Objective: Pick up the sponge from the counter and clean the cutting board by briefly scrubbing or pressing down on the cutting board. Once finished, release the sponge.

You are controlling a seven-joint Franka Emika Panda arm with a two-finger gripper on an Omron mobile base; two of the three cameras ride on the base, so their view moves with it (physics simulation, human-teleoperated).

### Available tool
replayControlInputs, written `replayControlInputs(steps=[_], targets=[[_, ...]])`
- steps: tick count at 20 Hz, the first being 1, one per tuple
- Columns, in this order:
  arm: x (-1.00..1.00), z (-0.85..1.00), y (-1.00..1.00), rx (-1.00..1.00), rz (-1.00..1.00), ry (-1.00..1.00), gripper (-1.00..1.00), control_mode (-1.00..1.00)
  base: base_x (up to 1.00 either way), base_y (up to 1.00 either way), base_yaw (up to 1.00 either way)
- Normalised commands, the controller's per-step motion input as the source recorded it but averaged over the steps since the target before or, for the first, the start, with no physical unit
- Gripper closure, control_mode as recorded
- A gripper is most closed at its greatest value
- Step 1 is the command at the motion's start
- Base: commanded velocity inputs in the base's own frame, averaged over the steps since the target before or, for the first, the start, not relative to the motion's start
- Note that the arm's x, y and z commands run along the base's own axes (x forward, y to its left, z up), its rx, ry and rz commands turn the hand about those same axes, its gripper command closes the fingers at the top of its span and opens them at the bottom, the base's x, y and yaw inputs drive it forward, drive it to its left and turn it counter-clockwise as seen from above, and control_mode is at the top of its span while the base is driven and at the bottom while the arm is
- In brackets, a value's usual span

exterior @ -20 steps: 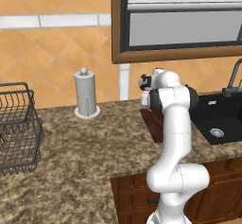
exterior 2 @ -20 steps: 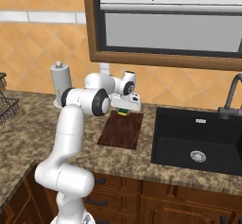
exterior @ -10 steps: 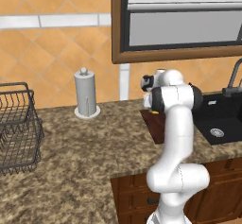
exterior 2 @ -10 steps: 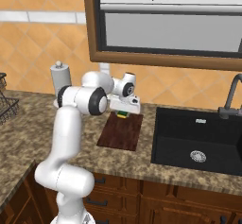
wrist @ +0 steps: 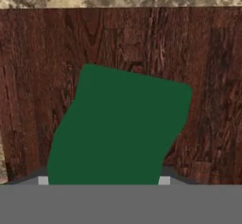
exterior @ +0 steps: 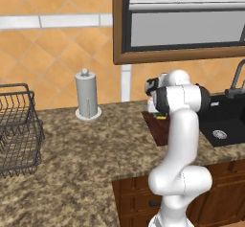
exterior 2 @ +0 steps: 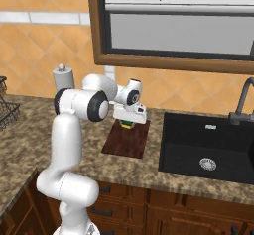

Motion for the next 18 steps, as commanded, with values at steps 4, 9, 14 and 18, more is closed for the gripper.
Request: replayControlInputs(steps=[4,9,14,18], targets=[[-0.5,-0.01,0.0,0.0,0.0,0.0,1.0,-1.0,0.0,0.0,0.0],[-0.46,-0.03,0.0,0.0,0.0,0.0,1.0,-1.0,0.0,0.0,0.0],[-0.39,-0.05,0.0,0.0,0.0,-0.03,1.0,-1.0,0.0,0.0,0.0],[-0.41,-0.03,0.0,0.0,0.0,-0.03,1.0,-1.0,0.0,0.0,0.0]])
